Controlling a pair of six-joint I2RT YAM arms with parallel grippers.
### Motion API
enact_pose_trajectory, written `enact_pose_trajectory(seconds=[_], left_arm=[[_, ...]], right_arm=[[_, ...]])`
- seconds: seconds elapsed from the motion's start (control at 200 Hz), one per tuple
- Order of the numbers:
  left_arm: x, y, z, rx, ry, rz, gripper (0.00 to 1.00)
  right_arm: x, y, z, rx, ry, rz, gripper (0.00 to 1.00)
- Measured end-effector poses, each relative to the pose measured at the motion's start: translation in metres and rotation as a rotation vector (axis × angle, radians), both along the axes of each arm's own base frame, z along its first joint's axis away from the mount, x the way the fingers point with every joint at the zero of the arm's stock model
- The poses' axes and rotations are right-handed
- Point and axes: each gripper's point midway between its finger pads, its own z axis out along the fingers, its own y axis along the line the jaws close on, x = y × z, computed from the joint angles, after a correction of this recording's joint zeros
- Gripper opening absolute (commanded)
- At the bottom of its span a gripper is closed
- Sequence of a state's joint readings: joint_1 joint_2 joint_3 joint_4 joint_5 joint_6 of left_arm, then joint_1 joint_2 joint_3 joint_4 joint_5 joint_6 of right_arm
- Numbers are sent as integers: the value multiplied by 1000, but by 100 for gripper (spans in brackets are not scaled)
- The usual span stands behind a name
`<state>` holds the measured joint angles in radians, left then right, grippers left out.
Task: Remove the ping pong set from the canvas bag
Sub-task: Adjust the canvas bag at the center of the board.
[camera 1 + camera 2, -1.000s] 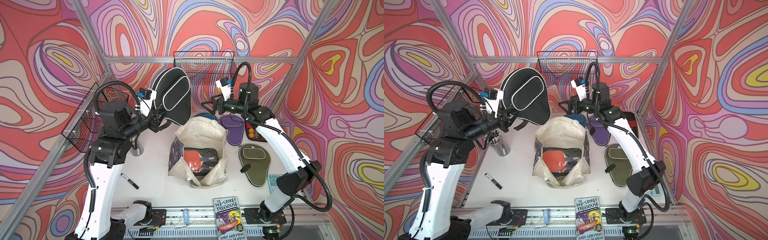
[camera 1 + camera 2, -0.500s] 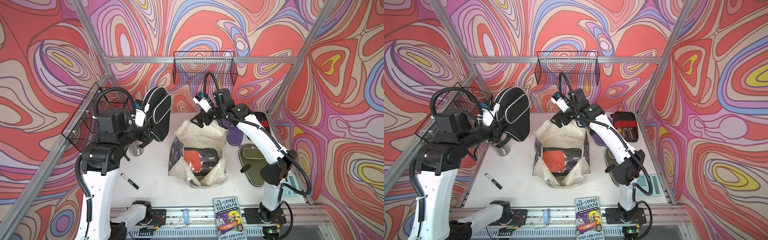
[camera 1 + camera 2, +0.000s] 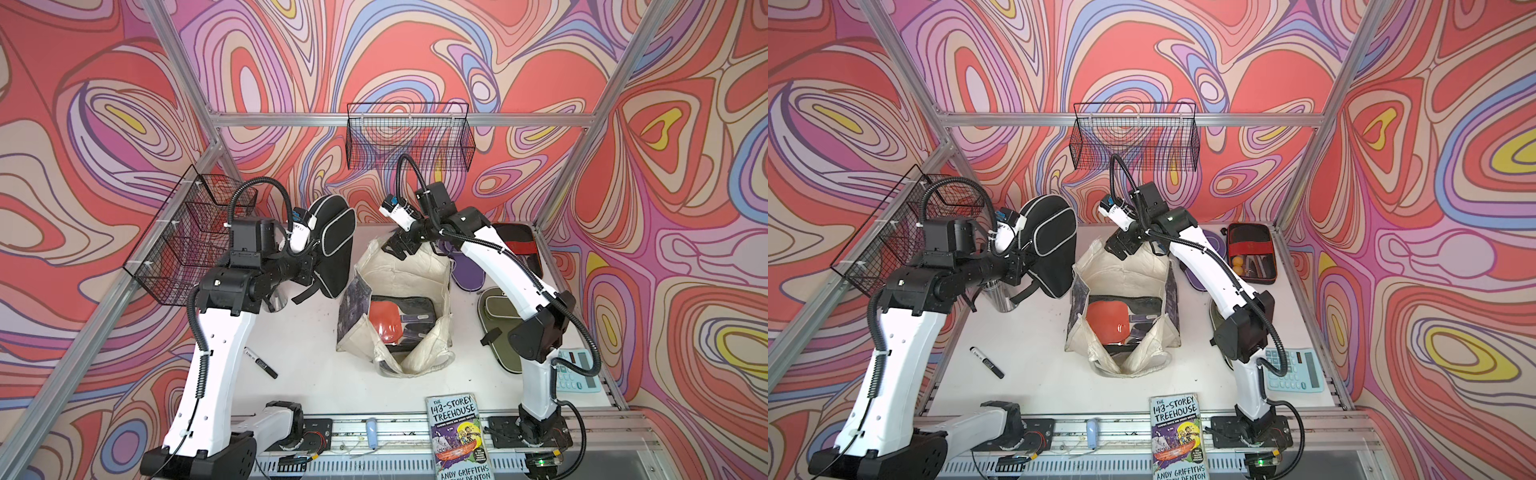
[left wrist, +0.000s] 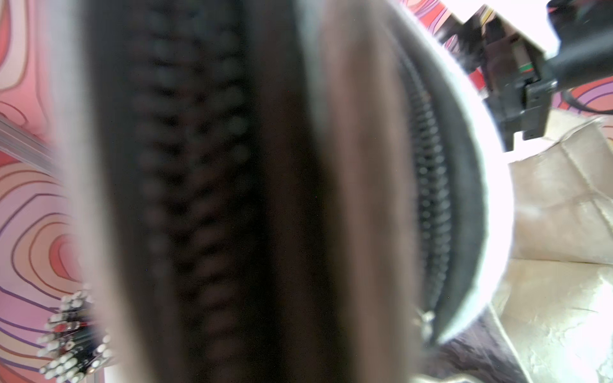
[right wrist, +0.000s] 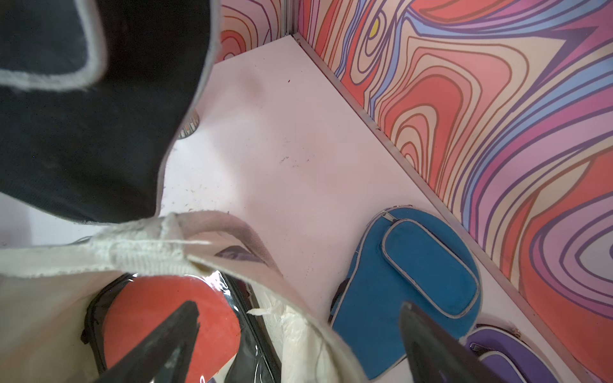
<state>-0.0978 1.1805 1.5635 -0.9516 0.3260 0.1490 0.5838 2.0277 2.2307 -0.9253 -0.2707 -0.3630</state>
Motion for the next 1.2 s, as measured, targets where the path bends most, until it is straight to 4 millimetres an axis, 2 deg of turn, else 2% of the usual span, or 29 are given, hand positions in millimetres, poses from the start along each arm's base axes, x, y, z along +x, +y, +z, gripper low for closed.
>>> enact_pose_trajectory(seconds=[0.035,0.095,0.225,0.331,0.561,0.761,1.007,1.102,1.202], left_arm=[[2,0,-3,0,7,-1,0],[7,-1,-5,-2,13,-4,0],[20,-4,-11,-6,17,-14,0],[31,-8,-20,-14,29,-25,0],[48,-14,-33,-39,42,-44,0],[54,-16,-38,-66,37,-44,0],[57,-19,-42,-79,40,-52,0],[59,-19,-50,-79,56,-53,0],[65,-20,-63,-77,85,-52,0]], right_arm=[[1,-1,-1,-5,-3,-3,83],[2,-1,-1,-9,-8,-8,68],[6,-1,-4,-11,-8,-20,24],[8,-1,-7,-12,-1,-29,0],[6,-1,-8,-5,10,-35,0],[-4,-4,-3,9,23,-24,0],[-42,-11,6,56,63,19,0],[-62,-8,10,76,70,57,0],[-85,-4,6,81,78,95,0]])
